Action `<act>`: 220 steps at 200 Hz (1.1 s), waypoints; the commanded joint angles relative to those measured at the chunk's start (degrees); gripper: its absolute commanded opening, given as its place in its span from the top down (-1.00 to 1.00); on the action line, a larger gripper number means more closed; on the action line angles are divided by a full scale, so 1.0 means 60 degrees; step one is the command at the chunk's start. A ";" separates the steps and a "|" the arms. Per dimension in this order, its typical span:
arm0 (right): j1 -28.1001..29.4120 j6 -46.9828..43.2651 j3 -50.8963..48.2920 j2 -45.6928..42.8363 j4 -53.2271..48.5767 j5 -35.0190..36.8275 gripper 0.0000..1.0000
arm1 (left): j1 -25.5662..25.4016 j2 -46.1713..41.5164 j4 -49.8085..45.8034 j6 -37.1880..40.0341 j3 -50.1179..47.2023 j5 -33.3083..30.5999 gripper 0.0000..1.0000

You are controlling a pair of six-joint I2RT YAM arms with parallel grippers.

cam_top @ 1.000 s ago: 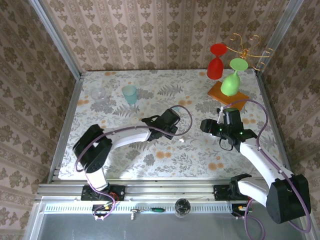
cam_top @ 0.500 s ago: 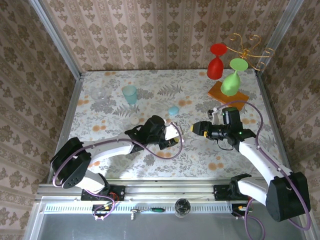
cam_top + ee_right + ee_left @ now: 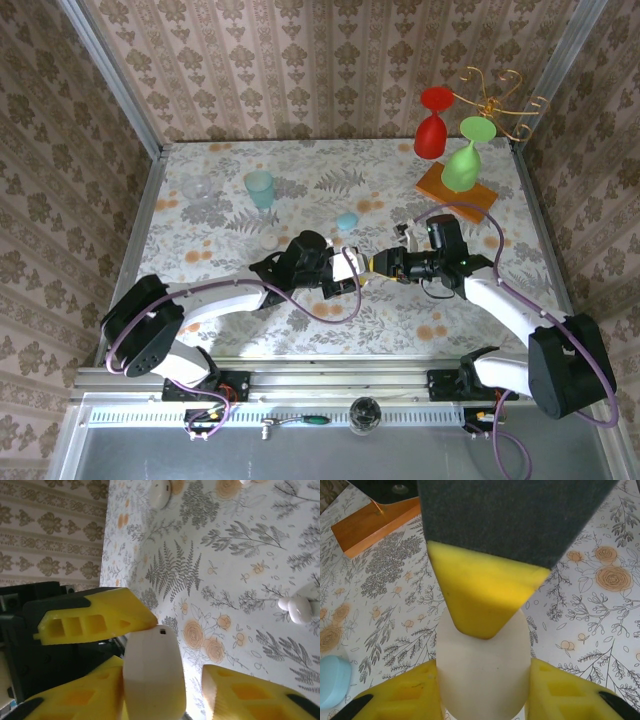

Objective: Insert wireless bluetooth earbuds into charging case

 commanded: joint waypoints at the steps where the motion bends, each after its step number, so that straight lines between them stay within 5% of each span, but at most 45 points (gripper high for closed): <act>1: 0.0036 0.0100 0.0009 0.0088 0.0064 -0.0238 0.33 | -0.0024 -0.0180 0.0444 0.0160 -0.0054 0.0332 0.37; 33: 0.0002 0.0348 -0.0046 -0.0142 0.0227 -0.0267 0.56 | 0.0011 -0.0119 0.0714 -0.0036 -0.0111 0.0099 0.27; 62: -0.0196 0.0854 -0.0142 -0.0426 0.0679 -0.0296 0.59 | 0.0242 -0.0260 0.2205 -0.0904 -0.0742 -0.0136 -0.55; 85: -0.0399 0.1710 -0.0249 -0.0612 0.1467 -0.0702 0.61 | 0.0692 -0.0416 0.5307 -0.1827 -0.2090 0.0394 -0.86; 107: -0.0447 0.2586 -0.0242 -0.0928 0.2215 -0.1150 0.60 | 0.1166 -0.0223 0.8329 -0.3148 -0.3081 0.1052 -0.86; 137: -0.0464 0.4203 -0.0328 -0.1413 0.3715 -0.1370 0.64 | 0.1284 -0.0114 0.9890 -0.3322 -0.3457 0.1462 -0.81; 178: -0.0317 0.6216 -0.0463 -0.1603 0.5712 -0.1310 0.71 | 0.1248 -0.0183 0.9973 -0.2775 -0.3234 0.1680 -0.71; 220: 0.0145 0.7477 -0.0413 -0.1756 0.6901 -0.1395 0.77 | 0.1260 -0.0239 0.9975 -0.3223 -0.2538 0.2487 -0.38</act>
